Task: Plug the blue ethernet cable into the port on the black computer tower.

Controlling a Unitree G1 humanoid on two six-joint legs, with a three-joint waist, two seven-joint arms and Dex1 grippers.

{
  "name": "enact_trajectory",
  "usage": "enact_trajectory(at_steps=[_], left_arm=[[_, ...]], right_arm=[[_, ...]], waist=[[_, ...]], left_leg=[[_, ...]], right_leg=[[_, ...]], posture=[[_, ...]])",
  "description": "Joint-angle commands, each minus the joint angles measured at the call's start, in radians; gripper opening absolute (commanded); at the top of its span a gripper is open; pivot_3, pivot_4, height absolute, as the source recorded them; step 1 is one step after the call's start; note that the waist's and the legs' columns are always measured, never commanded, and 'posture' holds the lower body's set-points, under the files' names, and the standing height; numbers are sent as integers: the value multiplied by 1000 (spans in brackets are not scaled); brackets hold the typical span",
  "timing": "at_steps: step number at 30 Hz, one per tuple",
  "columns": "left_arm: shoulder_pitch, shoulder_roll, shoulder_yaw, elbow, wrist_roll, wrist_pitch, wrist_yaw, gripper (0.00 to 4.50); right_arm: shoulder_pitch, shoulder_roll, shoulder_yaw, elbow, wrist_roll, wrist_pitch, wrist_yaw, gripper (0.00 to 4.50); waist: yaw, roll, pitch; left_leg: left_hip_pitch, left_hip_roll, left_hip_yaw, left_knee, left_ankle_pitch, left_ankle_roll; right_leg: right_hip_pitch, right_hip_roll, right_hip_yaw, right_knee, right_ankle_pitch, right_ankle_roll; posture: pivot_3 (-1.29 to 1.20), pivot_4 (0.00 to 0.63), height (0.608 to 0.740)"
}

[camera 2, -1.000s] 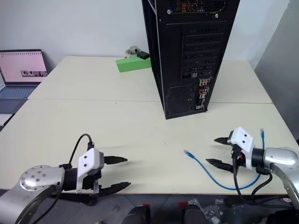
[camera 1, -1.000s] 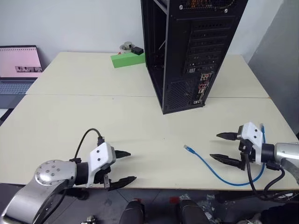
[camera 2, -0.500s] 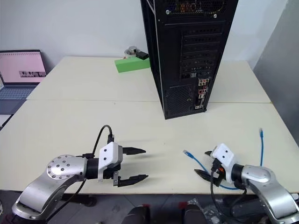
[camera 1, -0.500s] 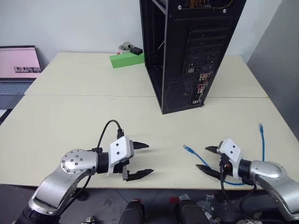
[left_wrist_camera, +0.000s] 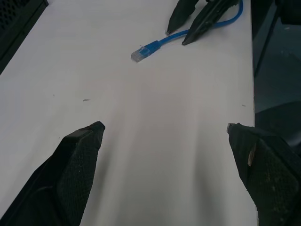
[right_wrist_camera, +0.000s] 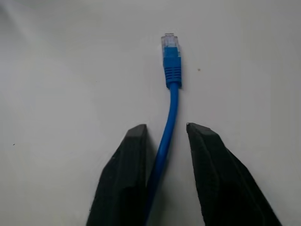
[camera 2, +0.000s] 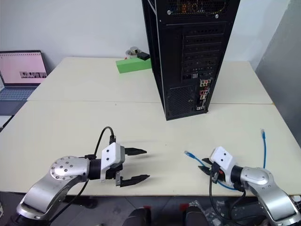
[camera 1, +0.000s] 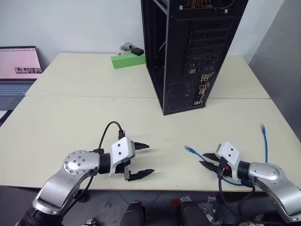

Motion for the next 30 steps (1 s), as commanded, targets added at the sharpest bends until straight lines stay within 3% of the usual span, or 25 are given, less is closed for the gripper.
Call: enact_trajectory(at_steps=[1, 3, 14, 23, 26, 30], left_arm=[[-39, -7, -32, 30, 56, -56, 2, 4500], [-60, -20, -44, 55, 69, -68, 2, 4500], [-212, -124, -119, 238, 94, -107, -45, 4500], [-273, -177, -145, 265, 85, -92, -70, 4500], [-276, -172, -156, 266, 92, -90, -86, 4127], [-279, -160, -172, 266, 118, -97, -100, 3242]], right_arm=[[-29, -17, 10, -41, -13, -7, 19, 379], [-56, -18, 13, -48, -4, 1, 32, 42], [-290, 0, 128, -18, 33, 54, 150, 42], [-355, 17, 186, 9, 25, 49, 179, 42], [-361, 25, 194, 9, 21, 48, 178, 0], [-366, 31, 196, 7, 20, 50, 178, 0]], waist=[[0, 0, 0], [0, 0, 0], [0, 0, 0], [0, 0, 0], [-1, 0, 0], [0, 0, 0]], left_leg=[[0, 0, 0, 0, 0, 0], [0, 0, 0, 0, 0, 0], [-1, 0, -1, 0, 0, 0], [-1, -1, -1, 1, 0, 0], [-1, 0, -1, 1, 0, 0], [-1, 0, -2, 1, 0, 0]], right_leg=[[0, 0, 0, 0, 0, 0], [0, 0, 0, 0, 0, 0], [0, 0, -1, 1, 0, 0], [0, 0, -1, 1, 0, 0], [0, 0, -1, 1, 0, 0], [0, 0, -1, 1, 0, 0]], posture=[[0, 150, 740], [0, 150, 740], [0, 150, 740], [0, 150, 740], [0, 150, 740], [0, 150, 740]])
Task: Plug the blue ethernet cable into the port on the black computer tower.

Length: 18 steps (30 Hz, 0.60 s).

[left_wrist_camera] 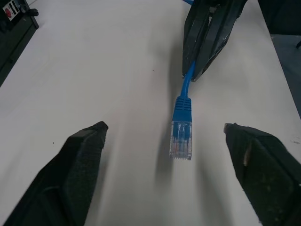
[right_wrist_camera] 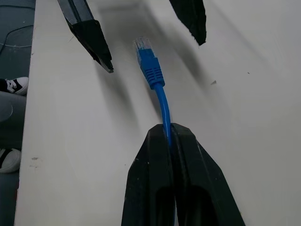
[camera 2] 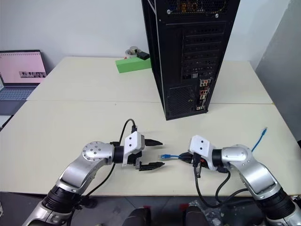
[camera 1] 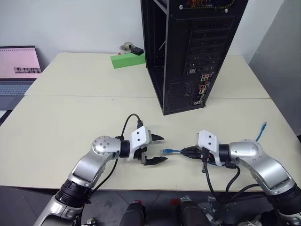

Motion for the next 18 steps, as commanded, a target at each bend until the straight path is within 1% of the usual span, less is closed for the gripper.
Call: enact_trajectory(at_steps=[1, 11, 12, 14, 18], left_arm=[[-18, 13, -15, -18, 25, -15, -11, 3043], [-17, 11, -14, 0, 50, -33, -9, 712], [-17, 10, -14, 1, 50, -34, -9, 415], [-16, 9, -14, 1, 51, -36, -8, 258], [-11, 8, -15, 0, 54, -44, -6, 259]], right_arm=[[-16, 7, -5, -18, 3, -10, 10, 0], [-24, 3, -7, -19, -2, -9, 17, 0], [-25, 3, -7, -18, -3, -10, 18, 0], [-26, 3, -6, -18, -4, -12, 21, 0], [-30, 12, -6, -16, -6, -17, 18, 0]], waist=[[0, 0, 0], [0, 0, 0], [0, 0, 0], [0, 0, 0], [0, 0, 0]], left_leg=[[0, 0, 0, 0, 0, 0], [0, 0, 0, 0, 0, 0], [0, 0, 0, 0, 0, 0], [0, 0, 0, 0, 0, 0], [0, 0, 0, 0, 0, 0]], right_leg=[[0, 0, 0, 0, 0, 0], [0, 0, 0, 0, 0, 0], [0, 0, 0, 0, 0, 0], [0, 0, 0, 0, 0, 0], [0, 0, 0, 0, 0, 0]], posture=[[0, 150, 740], [0, 150, 740], [0, 150, 740], [0, 150, 740], [0, 150, 740]])
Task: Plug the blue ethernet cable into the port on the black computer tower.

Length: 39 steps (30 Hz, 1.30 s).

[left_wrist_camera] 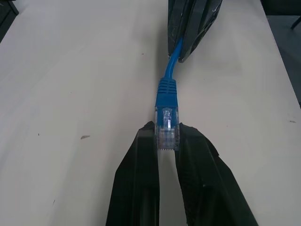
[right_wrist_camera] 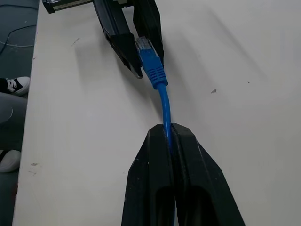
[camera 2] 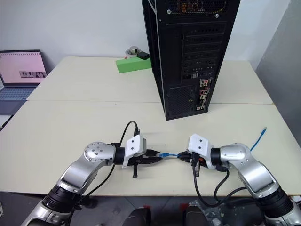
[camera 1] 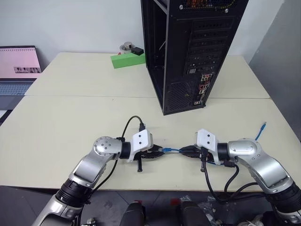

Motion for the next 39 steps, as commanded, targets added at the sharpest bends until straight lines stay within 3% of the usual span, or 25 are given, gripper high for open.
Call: enact_trajectory(at_steps=[1, 10, 18, 21, 26, 36, 39], left_arm=[[-4, -2, 4, -14, 6, -27, -1, 259], [38, 16, 12, 50, 74, -222, 11, 259], [28, 16, 27, 288, 282, -853, 176, 258], [-21, 15, 35, 388, 395, -1100, 294, 258], [-75, 3, 64, 479, 507, -1323, 465, 258], [-106, 19, 53, 527, 583, -1393, 581, 258], [-104, 16, 51, 517, 590, -1389, 599, 258]], right_arm=[[-19, 7, -6, -16, 3, -8, 7, 0], [-59, -56, -44, 20, 28, -2, 91, 2073], [-62, 22, -209, 35, 281, 228, 50, 3899], [-64, 106, -218, 5, 352, 321, -24, 3933], [-65, 205, -176, 0, 357, 360, -112, 3933], [-95, 259, -159, -2, 399, 386, -133, 3933], [-98, 266, -151, -2, 403, 390, -136, 3198]], waist=[[0, 0, 0], [0, 0, 0], [1, 0, 0], [2, 0, 0], [1, 0, 0], [1, 0, 0], [0, 0, 0]], left_leg=[[0, 0, 0, 0, 0, 0], [0, 0, 0, 0, 0, 0], [0, 0, 0, 0, 0, 0], [0, 0, 0, 0, 0, 0], [0, 0, 0, 0, 0, 0], [0, -1, -1, 0, 0, 0], [0, -1, -1, 0, 0, 0]], right_leg=[[0, 0, 0, 0, 0, 0], [0, 0, 0, 0, 0, 0], [0, 0, 0, 0, 0, 0], [0, 0, 0, 0, 0, 0], [0, -1, 0, 0, 1, 0], [0, 0, -1, 1, 1, 1], [0, 0, -1, 1, 1, 1]], posture=[[0, 150, 740], [0, 150, 740], [0, 150, 740], [0, 150, 740], [0, 150, 740], [0, 150, 740], [0, 150, 740]])
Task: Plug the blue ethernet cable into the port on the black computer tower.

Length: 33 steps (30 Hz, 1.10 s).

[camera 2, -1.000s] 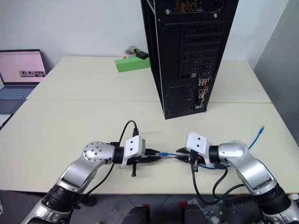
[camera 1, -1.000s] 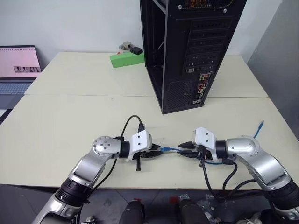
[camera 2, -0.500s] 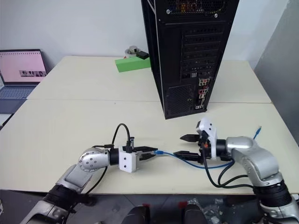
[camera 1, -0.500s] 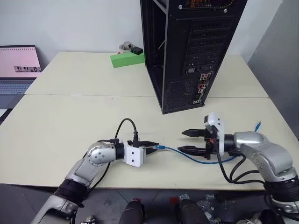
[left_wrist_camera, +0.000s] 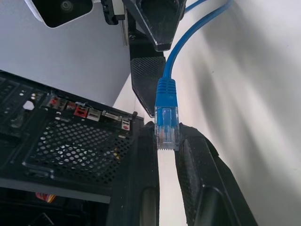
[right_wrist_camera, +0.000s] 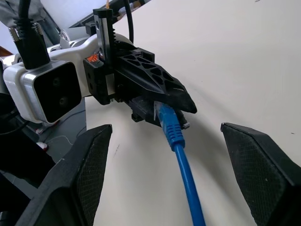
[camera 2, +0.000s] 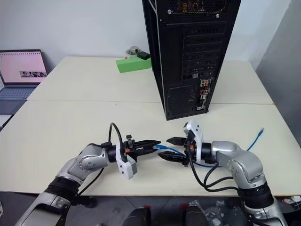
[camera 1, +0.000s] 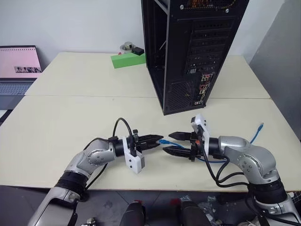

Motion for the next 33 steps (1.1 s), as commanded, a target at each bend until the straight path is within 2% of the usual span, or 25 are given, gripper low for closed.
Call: enact_trajectory(at_steps=[1, 13, 20, 22, 24, 33], left_arm=[[-10, 2, 11, -19, 7, -9, 37, 258], [6, -5, -1, -48, 24, -6, 79, 258], [15, -4, -15, -35, 20, 6, 86, 258], [30, -2, -41, -25, -46, 48, 40, 962], [51, -2, -51, -32, -100, 95, 5, 1239], [114, -59, -27, -117, -351, 426, -132, 3137]], right_arm=[[-16, 10, 7, -31, 26, 0, -4, 2981], [-42, 13, 7, -2, 41, 5, -13, 23], [-60, -2, 2, 15, 49, 19, 5, 0], [-65, -11, 4, 18, 49, 20, 14, 0], [-65, -27, 10, 15, 41, 14, 27, 0], [-16, -124, -39, -16, -30, -77, 5, 0]], waist=[[0, 0, 0], [-1, 0, 0], [-1, 0, 0], [0, 0, 0], [-1, 0, 0], [0, 0, 0]], left_leg=[[0, 0, 0, 0, 0, 0], [0, 0, 0, 0, 0, 0], [0, 0, 0, 0, 0, 0], [0, 0, 0, 0, 0, 0], [0, 0, 0, 0, 0, 0], [0, 0, 0, 0, 0, 0]], right_leg=[[0, 0, 0, 0, 0, 0], [0, 0, 0, 0, 0, 0], [0, 0, 0, 0, 0, 0], [0, 0, 0, 0, 0, 0], [0, 0, 0, 0, 0, 0], [0, 0, 0, 0, 0, 0]], posture=[[0, 150, 740], [0, 150, 740], [0, 150, 740], [0, 150, 740], [0, 150, 740], [0, 150, 740]])
